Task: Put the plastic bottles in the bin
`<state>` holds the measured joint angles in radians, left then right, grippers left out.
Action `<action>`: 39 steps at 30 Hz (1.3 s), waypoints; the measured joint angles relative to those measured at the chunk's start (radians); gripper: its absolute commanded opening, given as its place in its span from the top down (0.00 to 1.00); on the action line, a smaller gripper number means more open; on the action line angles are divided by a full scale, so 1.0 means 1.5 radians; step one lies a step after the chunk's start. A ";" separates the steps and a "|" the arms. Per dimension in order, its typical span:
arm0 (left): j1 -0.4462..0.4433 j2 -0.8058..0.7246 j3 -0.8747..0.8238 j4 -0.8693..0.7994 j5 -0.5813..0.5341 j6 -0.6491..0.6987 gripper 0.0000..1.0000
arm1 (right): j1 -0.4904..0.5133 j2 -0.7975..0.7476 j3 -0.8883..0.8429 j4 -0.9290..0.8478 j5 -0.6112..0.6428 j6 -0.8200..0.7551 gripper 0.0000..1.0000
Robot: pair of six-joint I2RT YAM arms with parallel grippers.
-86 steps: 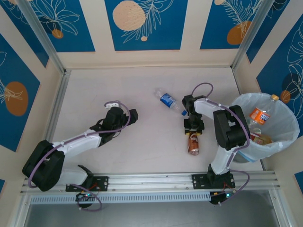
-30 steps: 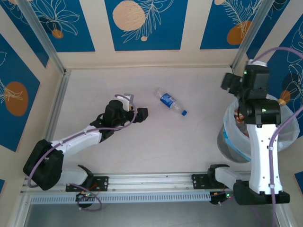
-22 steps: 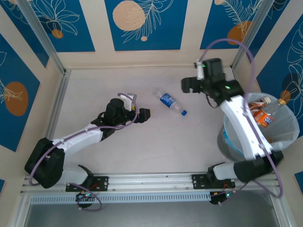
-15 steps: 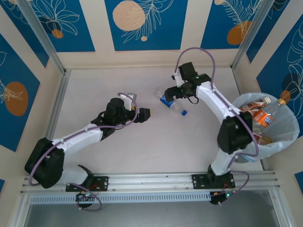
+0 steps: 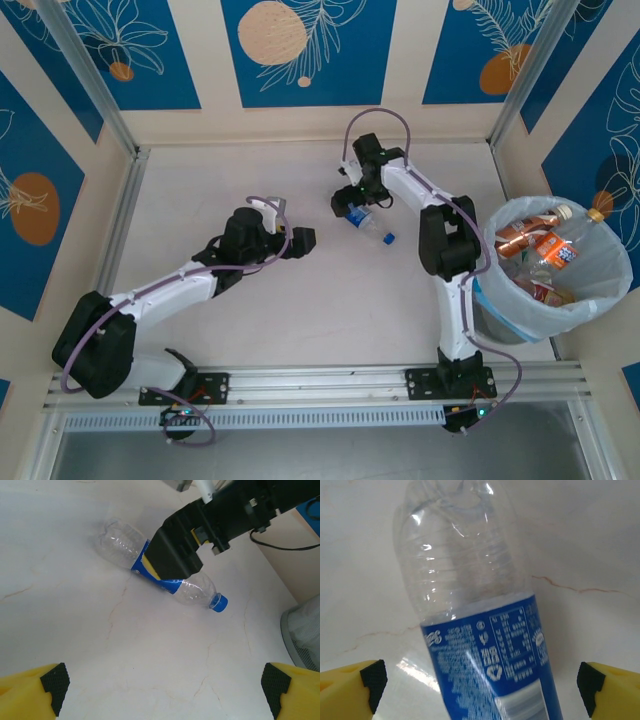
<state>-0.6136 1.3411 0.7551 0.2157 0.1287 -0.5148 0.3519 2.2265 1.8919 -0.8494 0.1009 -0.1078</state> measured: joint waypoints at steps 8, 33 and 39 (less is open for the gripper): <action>0.000 -0.001 0.000 -0.008 -0.012 -0.001 0.00 | 0.005 0.038 0.003 -0.025 0.005 -0.011 0.35; 0.000 -0.027 -0.013 -0.012 -0.112 -0.009 0.00 | -0.039 -0.710 -0.233 0.033 0.104 0.083 0.58; 0.000 -0.020 -0.014 -0.010 -0.117 -0.020 0.00 | -0.195 -0.859 -0.244 0.012 0.166 0.107 0.59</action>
<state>-0.6136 1.3117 0.7345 0.2012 -0.0467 -0.5442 0.0597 0.9379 1.5253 -0.8307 0.3492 0.0525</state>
